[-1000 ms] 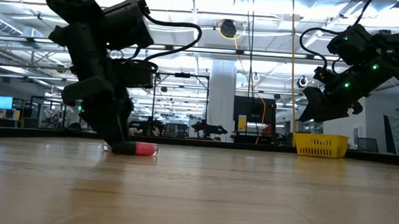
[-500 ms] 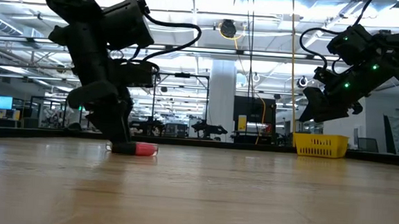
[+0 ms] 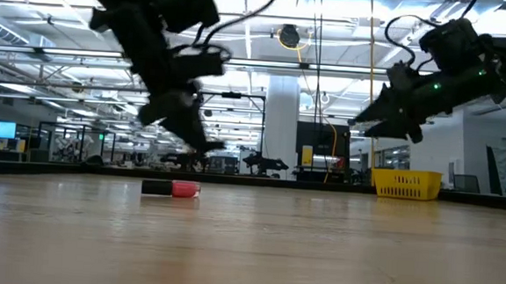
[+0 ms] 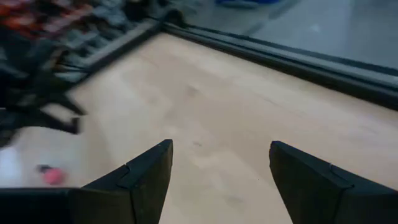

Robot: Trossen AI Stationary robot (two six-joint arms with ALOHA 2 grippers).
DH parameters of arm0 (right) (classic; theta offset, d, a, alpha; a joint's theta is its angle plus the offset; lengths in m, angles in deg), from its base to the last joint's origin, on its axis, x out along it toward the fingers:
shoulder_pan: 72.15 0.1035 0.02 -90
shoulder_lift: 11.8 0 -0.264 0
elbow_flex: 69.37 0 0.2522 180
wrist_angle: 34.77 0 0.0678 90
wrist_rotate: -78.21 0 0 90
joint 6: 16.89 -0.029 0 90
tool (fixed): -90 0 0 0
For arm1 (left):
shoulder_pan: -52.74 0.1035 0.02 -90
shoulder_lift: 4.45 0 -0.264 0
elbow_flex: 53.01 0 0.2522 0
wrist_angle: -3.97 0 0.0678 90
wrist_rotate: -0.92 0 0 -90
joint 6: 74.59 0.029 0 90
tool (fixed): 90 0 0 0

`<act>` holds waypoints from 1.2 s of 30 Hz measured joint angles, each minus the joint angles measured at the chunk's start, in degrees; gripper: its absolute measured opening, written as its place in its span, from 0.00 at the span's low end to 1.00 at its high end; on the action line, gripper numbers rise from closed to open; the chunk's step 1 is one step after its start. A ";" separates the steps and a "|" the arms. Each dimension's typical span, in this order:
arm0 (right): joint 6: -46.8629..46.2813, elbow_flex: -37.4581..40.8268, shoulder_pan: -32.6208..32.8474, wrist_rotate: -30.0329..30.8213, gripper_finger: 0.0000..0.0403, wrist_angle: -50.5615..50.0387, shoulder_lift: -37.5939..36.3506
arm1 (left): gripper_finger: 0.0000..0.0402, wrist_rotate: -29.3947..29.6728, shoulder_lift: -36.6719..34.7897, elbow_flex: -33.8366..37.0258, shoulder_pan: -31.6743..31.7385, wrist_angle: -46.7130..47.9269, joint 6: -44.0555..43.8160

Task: Pick & Place Nail Polish
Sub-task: Put the light pink nail polish bottle into the yellow bin

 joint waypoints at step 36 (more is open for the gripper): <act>-8.86 -12.16 20.19 -8.83 0.63 35.52 35.92 | 0.23 8.41 11.12 -16.97 0.73 -13.94 27.62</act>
